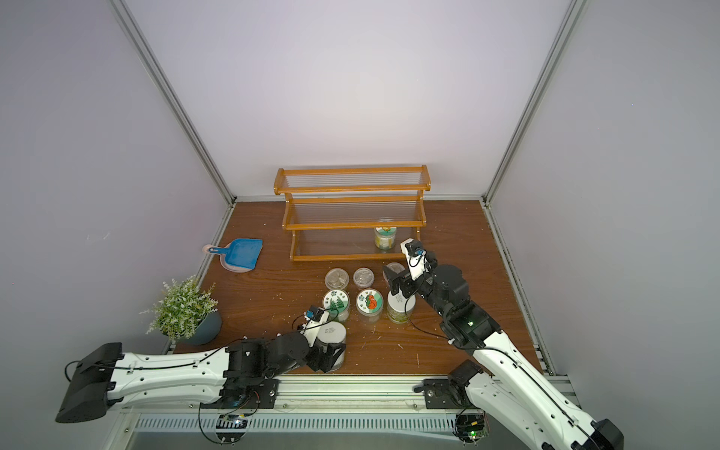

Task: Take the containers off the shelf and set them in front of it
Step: Place the container at the center of the board.

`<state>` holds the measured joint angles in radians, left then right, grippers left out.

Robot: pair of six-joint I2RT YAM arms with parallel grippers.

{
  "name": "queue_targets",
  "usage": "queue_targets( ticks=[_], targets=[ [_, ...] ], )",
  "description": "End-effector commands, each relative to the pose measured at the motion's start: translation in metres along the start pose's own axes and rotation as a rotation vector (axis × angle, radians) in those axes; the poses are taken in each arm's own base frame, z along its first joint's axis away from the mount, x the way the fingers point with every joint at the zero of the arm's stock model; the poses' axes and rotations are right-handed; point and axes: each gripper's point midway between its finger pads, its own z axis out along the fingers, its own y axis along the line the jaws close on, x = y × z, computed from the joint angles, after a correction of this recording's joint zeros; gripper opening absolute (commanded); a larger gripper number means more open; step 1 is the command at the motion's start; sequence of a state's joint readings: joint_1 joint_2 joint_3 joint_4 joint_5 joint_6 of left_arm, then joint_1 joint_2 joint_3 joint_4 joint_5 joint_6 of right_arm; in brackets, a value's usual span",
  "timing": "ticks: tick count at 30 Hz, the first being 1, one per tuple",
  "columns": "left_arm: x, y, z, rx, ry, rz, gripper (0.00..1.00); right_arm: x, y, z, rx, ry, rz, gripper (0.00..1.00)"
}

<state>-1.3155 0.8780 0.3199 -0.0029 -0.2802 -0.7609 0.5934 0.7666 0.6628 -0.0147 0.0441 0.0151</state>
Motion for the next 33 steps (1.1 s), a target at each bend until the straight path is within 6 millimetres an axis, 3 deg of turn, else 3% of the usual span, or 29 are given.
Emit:
queue_targets(
  ticks=[1, 10, 14, 33],
  targets=[
    [-0.002, 0.000, 0.001, -0.001, -0.025, 0.039, 0.96, -0.024, -0.002, -0.008, 0.007, -0.065, 0.002, 0.99],
    [0.009, 0.015, 0.004, -0.066, 0.000, 0.090, 0.99, -0.026, -0.003, -0.011, 0.011, -0.074, 0.001, 0.99],
    [0.005, 0.019, 0.004, -0.108, -0.002, 0.133, 0.99, -0.026, -0.003, -0.011, 0.009, -0.073, 0.000, 0.99],
    [-0.020, -0.006, 0.007, -0.066, -0.035, 0.059, 1.00, -0.027, -0.006, -0.015, 0.028, -0.081, -0.014, 0.99]
  ],
)
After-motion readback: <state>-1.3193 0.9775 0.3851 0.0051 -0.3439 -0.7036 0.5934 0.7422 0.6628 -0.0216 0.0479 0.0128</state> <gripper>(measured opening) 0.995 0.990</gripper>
